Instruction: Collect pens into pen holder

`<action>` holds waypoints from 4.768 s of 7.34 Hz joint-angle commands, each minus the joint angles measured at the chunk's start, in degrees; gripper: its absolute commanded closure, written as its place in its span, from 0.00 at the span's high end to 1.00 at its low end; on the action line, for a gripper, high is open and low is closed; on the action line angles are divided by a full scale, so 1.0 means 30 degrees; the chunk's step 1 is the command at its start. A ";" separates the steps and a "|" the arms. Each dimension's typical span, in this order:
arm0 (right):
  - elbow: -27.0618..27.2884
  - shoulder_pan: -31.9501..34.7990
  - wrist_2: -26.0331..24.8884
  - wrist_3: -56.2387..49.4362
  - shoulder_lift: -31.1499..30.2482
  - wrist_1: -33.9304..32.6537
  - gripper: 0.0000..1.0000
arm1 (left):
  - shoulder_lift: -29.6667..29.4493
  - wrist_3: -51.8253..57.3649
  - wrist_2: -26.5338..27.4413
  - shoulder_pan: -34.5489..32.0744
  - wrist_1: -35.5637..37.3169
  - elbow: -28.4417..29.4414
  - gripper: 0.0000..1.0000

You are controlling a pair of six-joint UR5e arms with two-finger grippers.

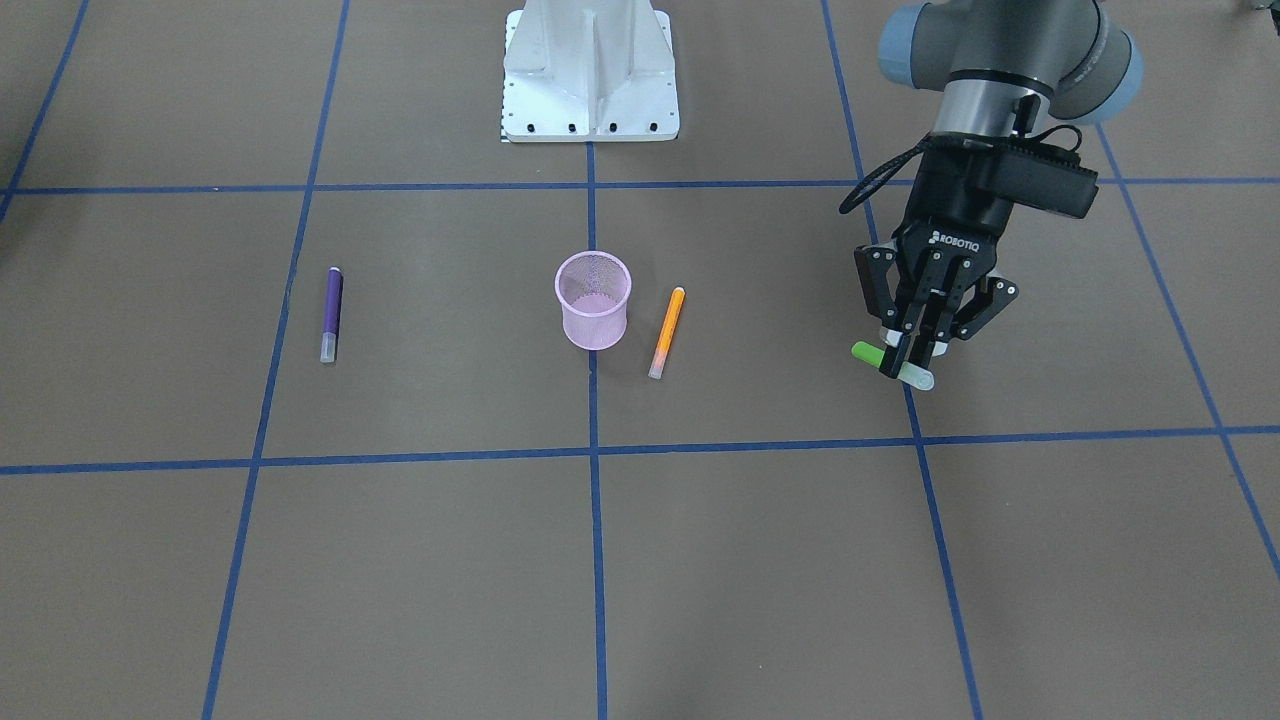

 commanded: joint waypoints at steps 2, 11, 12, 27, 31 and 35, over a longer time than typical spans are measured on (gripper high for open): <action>-0.0473 -0.0091 -0.0197 -0.0689 0.0139 0.0000 0.97 | -0.0146 -0.0012 0.0001 0.0006 0.0000 0.0103 0.00; -0.0737 -0.0266 -0.0228 -0.0659 0.0403 -0.0059 0.50 | -0.0146 0.0017 0.0001 0.0123 0.0029 0.0161 0.00; -0.0825 -0.0267 -0.0228 -0.0660 0.0403 -0.0059 0.51 | -0.0175 0.0017 0.0001 0.0123 0.0000 0.0248 0.00; 0.0280 -0.0297 -0.0052 -0.0338 0.0492 -0.0030 0.00 | -0.0436 -0.0041 0.2390 0.1783 -0.0029 0.0104 0.00; 0.3968 0.1139 0.1910 0.3488 0.0462 0.0029 0.00 | -0.1403 -0.2265 0.8857 0.7078 -0.0556 -0.0132 0.00; 0.4271 0.1140 0.1882 0.4756 0.1105 0.0058 0.00 | -0.3770 -0.2708 1.2364 1.0347 -0.0440 0.1585 0.00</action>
